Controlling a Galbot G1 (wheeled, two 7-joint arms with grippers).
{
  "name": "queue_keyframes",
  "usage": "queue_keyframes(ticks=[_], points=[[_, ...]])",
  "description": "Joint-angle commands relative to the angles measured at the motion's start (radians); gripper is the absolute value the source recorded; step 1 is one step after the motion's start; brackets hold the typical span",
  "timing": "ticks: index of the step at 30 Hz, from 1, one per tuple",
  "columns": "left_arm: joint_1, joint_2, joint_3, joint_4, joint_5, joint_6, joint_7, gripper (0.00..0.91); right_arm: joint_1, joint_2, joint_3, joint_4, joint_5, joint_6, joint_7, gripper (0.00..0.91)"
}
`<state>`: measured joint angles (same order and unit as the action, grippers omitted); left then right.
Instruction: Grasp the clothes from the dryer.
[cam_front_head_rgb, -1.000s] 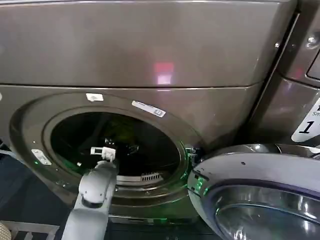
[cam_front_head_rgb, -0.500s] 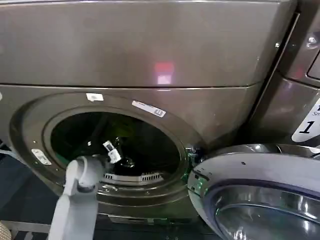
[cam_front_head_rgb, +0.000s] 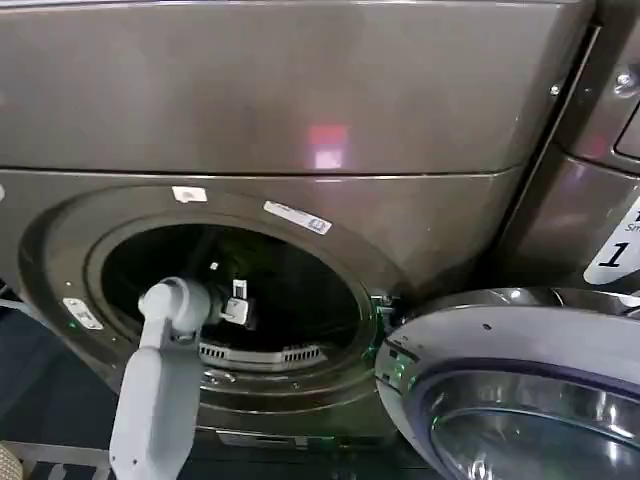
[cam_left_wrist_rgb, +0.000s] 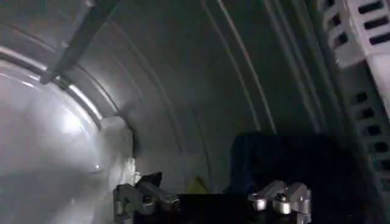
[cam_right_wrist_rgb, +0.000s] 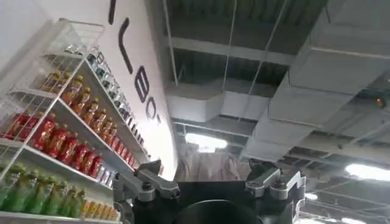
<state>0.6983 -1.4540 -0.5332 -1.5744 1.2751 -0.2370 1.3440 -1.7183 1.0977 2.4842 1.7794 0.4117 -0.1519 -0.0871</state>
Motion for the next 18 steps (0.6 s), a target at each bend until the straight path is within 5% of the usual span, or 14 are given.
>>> queue_keyframes(ticks=[1,8,9,11,12,18], points=[[-0.013,-0.006,0.015,0.064,0.064,0.001,0.005,0.907,0.001,-0.003,0.002,0.003,0.000,-0.003,0.000,0.907],[-0.023,0.004,0.018,0.123,0.066,0.007,0.005,0.907,0.004,-0.004,0.000,0.004,0.000,-0.003,-0.001,0.907],[-0.023,0.004,0.018,0.127,0.066,0.007,0.005,0.830,0.004,-0.004,-0.001,0.005,0.000,-0.003,-0.001,0.907],[-0.021,0.008,0.016,0.135,0.063,0.003,0.005,0.205,0.004,-0.005,-0.002,0.004,0.000,-0.003,-0.001,0.907],[-0.020,0.010,0.016,0.138,0.061,0.002,0.005,0.034,0.003,-0.005,-0.003,0.002,0.000,-0.003,-0.001,0.907],[-0.022,0.010,0.017,0.149,0.058,0.034,0.004,0.000,0.007,-0.007,-0.010,0.003,-0.001,-0.003,0.000,0.907]])
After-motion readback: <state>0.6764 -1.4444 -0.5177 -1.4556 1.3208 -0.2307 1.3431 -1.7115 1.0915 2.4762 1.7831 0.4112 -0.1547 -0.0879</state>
